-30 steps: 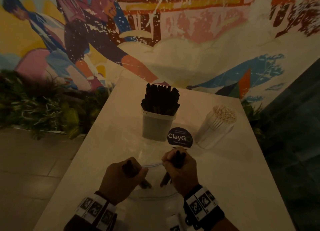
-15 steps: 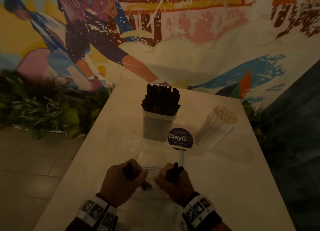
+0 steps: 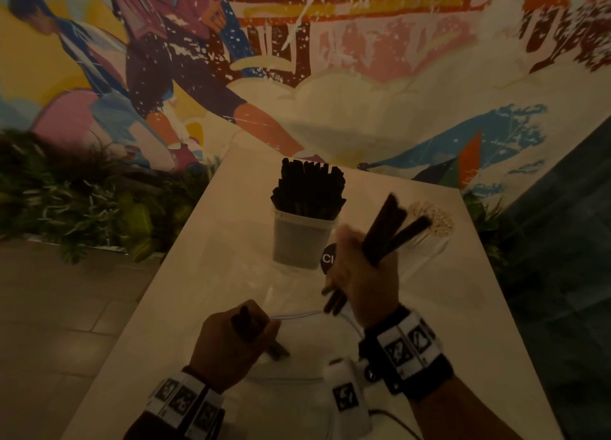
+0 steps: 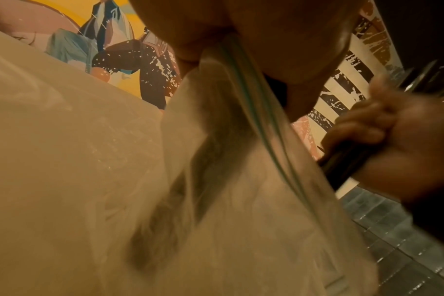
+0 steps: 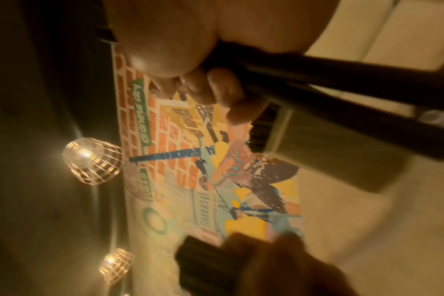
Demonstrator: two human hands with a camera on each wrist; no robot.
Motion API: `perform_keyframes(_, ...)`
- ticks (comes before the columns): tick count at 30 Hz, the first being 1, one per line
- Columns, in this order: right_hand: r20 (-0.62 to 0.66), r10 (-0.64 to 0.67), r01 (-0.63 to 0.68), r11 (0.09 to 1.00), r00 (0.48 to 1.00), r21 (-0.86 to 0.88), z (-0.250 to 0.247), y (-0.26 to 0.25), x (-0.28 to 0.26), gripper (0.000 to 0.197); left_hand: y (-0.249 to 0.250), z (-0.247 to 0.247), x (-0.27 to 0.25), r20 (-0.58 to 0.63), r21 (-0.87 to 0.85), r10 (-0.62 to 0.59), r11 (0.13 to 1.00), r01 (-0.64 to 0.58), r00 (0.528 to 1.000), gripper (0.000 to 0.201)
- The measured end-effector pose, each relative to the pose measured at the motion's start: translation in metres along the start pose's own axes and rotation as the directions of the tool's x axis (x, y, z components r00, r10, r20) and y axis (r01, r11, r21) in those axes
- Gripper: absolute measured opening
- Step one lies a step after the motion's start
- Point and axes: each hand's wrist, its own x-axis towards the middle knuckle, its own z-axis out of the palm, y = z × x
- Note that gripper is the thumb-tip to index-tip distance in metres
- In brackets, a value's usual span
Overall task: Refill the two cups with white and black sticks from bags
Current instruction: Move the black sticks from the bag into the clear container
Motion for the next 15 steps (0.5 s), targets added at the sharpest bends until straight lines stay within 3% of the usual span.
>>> perform_keyframes(3, -0.052, -0.178, 0.184, 0.968, 0.983, 0.168, 0.007, -0.036, 0.033, 0.041, 0.003, -0.001, -0.001, -0.009, 0.011, -0.009, 1.000, 0.009, 1.000, 0.026)
perform_keyframes(7, -0.220, -0.326, 0.371, 0.905, 0.920, 0.209, 0.019, -0.069, 0.088, 0.036, 0.000, 0.000, -0.001, 0.003, -0.058, -0.044, 0.997, 0.044, 0.999, 0.023)
perform_keyframes(11, -0.257, -0.329, 0.375, 0.914, 0.908, 0.153, 0.031, -0.073, 0.131, 0.037, -0.006, 0.000, -0.003, 0.022, -0.160, -0.052, 0.986, 0.055, 0.998, 0.030)
perform_keyframes(15, -0.160, -0.219, 0.214, 0.976, 0.963, -0.047, 0.043, -0.034, 0.157, 0.036, -0.001, -0.001, -0.003, -0.010, -0.155, -0.068, 0.986, 0.065, 0.998, 0.014)
